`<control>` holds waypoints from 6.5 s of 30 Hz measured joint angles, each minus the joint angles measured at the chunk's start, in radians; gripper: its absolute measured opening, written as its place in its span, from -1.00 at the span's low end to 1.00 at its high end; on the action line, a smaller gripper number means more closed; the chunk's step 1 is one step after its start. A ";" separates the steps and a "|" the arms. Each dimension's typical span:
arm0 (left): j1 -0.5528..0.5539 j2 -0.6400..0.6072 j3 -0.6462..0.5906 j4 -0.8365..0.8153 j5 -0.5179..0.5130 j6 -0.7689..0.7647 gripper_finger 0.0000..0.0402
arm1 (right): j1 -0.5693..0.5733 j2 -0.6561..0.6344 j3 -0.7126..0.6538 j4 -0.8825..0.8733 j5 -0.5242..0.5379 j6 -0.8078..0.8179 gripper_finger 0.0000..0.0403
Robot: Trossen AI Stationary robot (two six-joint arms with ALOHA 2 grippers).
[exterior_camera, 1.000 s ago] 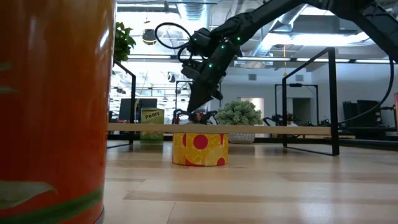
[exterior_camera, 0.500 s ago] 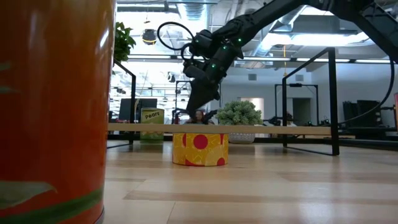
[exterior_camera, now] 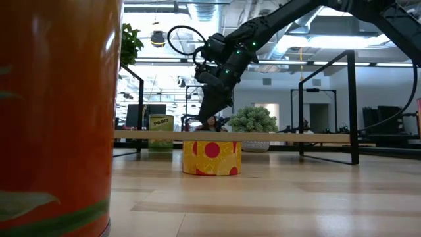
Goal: Pick and place cans onto a shelf
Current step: Put the canned corn on the shelf
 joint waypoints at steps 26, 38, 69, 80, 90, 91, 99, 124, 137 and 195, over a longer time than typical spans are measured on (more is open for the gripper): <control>0.000 0.000 0.000 -0.004 -0.001 -0.008 -0.53 | -0.002 0.065 0.003 -0.029 0.040 0.030 -0.21; 0.000 0.000 0.000 -0.006 -0.001 -0.008 -0.53 | -0.008 0.065 0.003 -0.040 0.055 0.025 -0.21; 0.000 0.000 0.000 -0.006 -0.001 -0.007 -0.53 | 0.079 -0.040 0.156 -0.206 0.311 0.150 -0.98; 0.000 0.000 0.000 -0.007 -0.001 -0.007 -0.53 | 0.200 -0.137 0.192 -0.582 0.314 0.323 -0.97; 0.000 0.000 0.000 -0.007 -0.001 -0.007 -0.53 | 0.355 -0.164 0.127 -0.747 0.384 0.629 -0.97; 0.000 0.000 0.000 -0.007 -0.004 -0.007 -0.53 | 0.370 -0.171 0.117 -0.754 0.412 0.652 -0.97; 0.000 0.000 0.000 -0.007 -0.011 -0.008 -0.53 | 0.439 -0.222 -0.012 -0.698 0.446 0.733 -0.97; 0.000 0.000 0.000 -0.003 -0.040 -0.045 -0.53 | 0.321 -0.483 -0.458 -0.337 0.385 0.588 -0.83; 0.000 0.000 0.000 -0.003 -0.042 -0.057 -0.53 | 0.248 -0.442 -0.457 -0.285 0.238 0.466 -0.81; 0.000 0.000 0.000 -0.049 -0.042 -0.069 -0.53 | 0.224 -0.400 -0.458 -0.027 0.131 0.286 -0.52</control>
